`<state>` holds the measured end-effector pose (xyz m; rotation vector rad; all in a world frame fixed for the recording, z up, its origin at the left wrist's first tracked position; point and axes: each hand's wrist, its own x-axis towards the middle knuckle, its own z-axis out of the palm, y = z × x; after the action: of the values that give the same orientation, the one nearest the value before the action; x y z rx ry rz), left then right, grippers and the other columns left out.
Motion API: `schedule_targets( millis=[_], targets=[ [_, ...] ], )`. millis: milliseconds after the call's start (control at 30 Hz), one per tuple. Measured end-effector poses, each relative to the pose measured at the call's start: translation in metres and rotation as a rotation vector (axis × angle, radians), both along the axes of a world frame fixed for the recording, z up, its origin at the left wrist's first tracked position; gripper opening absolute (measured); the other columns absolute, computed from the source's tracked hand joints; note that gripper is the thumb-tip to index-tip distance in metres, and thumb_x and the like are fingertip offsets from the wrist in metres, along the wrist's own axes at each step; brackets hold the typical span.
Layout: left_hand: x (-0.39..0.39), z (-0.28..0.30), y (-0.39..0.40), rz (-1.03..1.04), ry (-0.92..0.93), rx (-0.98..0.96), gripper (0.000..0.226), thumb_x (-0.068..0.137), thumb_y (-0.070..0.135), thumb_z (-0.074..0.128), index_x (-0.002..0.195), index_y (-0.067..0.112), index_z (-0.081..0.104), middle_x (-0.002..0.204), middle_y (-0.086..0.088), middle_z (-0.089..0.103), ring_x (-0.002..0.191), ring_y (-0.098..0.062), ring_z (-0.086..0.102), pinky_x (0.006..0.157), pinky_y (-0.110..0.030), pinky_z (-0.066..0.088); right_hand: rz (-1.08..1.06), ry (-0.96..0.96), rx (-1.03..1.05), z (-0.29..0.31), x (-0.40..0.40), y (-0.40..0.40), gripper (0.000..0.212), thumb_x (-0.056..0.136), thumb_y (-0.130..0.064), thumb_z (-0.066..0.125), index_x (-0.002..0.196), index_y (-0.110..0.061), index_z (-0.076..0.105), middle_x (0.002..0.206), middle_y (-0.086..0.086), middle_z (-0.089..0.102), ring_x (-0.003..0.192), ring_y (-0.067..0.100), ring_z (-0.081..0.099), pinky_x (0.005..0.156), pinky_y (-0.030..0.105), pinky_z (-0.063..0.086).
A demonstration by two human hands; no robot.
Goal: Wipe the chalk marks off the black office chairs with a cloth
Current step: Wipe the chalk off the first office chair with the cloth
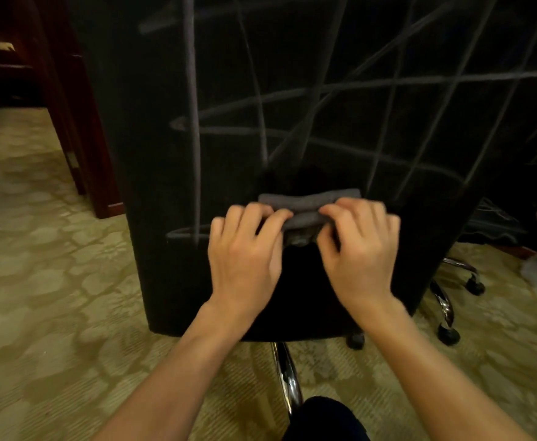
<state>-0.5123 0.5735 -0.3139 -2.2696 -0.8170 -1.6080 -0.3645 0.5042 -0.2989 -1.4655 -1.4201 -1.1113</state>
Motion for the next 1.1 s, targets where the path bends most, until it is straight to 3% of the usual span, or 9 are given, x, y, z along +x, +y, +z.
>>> schedule_targets(
  millis=[100, 200, 367, 533, 700, 900, 1100],
  targets=[
    [0.022, 0.014, -0.010, -0.036, -0.023, -0.015, 0.024, 0.090, 0.012, 0.065, 0.113, 0.011, 0.071, 0.100, -0.007, 0.064, 0.088, -0.024, 0.055, 0.071, -0.035, 0.035, -0.021, 0.060, 0.057, -0.004, 0.017, 0.000, 0.020, 0.083, -0.003, 0.066, 0.102, -0.004, 0.069, 0.102, 0.013, 0.067, 0.092, 0.026, 0.054, 0.071, 0.040, 0.039],
    [0.027, -0.009, -0.011, -0.011, 0.032, 0.009, 0.024, 0.089, 0.011, 0.065, 0.113, 0.012, 0.071, 0.100, -0.005, 0.065, 0.084, -0.026, 0.057, 0.069, -0.038, 0.036, 0.013, 0.102, 0.055, -0.041, 0.023, 0.001, 0.020, 0.083, -0.003, 0.065, 0.103, -0.004, 0.066, 0.101, 0.015, 0.067, 0.091, 0.028, 0.055, 0.070, 0.041, 0.041],
    [0.000, -0.059, -0.001, 0.083, 0.093, -0.015, 0.024, 0.087, 0.011, 0.067, 0.111, 0.012, 0.072, 0.100, -0.006, 0.067, 0.083, -0.026, 0.059, 0.068, -0.038, 0.037, 0.091, 0.137, -0.045, -0.082, 0.001, 0.006, 0.015, 0.085, -0.006, 0.063, 0.096, -0.004, 0.072, 0.098, 0.011, 0.068, 0.087, 0.025, 0.057, 0.067, 0.038, 0.040],
    [-0.021, -0.069, 0.002, 0.180, 0.074, -0.165, 0.025, 0.089, 0.015, 0.060, 0.110, 0.010, 0.072, 0.099, -0.007, 0.066, 0.085, -0.026, 0.060, 0.069, -0.035, 0.034, 0.155, 0.058, -0.169, -0.080, -0.024, 0.010, 0.014, 0.090, -0.009, 0.059, 0.095, -0.008, 0.072, 0.094, 0.007, 0.067, 0.080, 0.026, 0.060, 0.062, 0.037, 0.041],
    [0.009, -0.041, -0.022, -0.044, -0.002, -0.125, 0.026, 0.088, 0.015, 0.065, 0.112, 0.013, 0.074, 0.097, -0.005, 0.065, 0.086, -0.025, 0.059, 0.066, -0.040, 0.040, 0.037, 0.075, -0.149, -0.032, 0.005, -0.023, 0.011, 0.083, -0.008, 0.061, 0.090, -0.006, 0.069, 0.089, 0.013, 0.063, 0.075, 0.034, 0.056, 0.062, 0.042, 0.039],
    [0.085, 0.032, -0.043, -0.218, 0.002, 0.065, 0.024, 0.089, 0.015, 0.066, 0.112, 0.014, 0.073, 0.097, -0.006, 0.066, 0.085, -0.027, 0.056, 0.070, -0.039, 0.037, -0.209, 0.036, 0.010, 0.023, 0.072, -0.069, 0.019, 0.081, -0.004, 0.066, 0.100, -0.002, 0.068, 0.101, 0.017, 0.063, 0.092, 0.031, 0.055, 0.073, 0.041, 0.040],
    [0.070, -0.028, -0.028, -0.222, 0.127, 0.082, 0.023, 0.088, 0.020, 0.063, 0.108, 0.015, 0.074, 0.096, -0.004, 0.068, 0.078, -0.030, 0.056, 0.065, -0.043, 0.036, -0.228, 0.108, -0.081, -0.048, 0.059, -0.058, 0.019, 0.081, -0.006, 0.061, 0.099, -0.001, 0.068, 0.100, 0.015, 0.062, 0.092, 0.029, 0.053, 0.071, 0.044, 0.050]
  ],
)
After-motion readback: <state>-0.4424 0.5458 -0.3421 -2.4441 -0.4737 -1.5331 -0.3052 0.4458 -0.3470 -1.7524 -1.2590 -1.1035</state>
